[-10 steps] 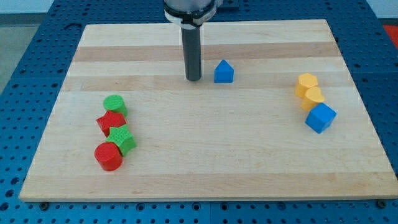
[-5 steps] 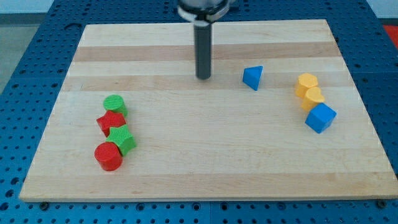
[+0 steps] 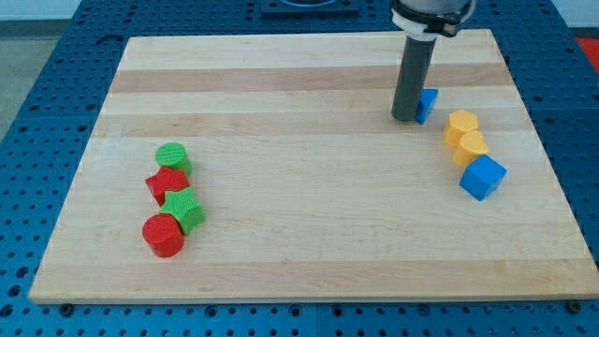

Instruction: Move the blue triangle to the yellow hexagon

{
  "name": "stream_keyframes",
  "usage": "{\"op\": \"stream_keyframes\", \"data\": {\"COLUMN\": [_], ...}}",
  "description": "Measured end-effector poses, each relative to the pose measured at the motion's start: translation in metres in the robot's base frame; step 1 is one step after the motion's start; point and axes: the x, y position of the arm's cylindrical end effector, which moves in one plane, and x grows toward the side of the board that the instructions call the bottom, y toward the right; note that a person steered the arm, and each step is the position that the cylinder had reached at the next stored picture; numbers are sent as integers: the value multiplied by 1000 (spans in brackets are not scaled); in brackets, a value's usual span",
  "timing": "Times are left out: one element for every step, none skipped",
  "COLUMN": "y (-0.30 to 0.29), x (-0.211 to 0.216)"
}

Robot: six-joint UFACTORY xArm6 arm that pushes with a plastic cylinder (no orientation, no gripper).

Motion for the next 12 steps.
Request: {"op": "stream_keyframes", "data": {"y": [-22,-20,11,46,53,39,53,107,121,111,93,86], "x": [-1,-21,-22,-20,-20,-35,-63,-65,-39,-21,-21,-21]}}
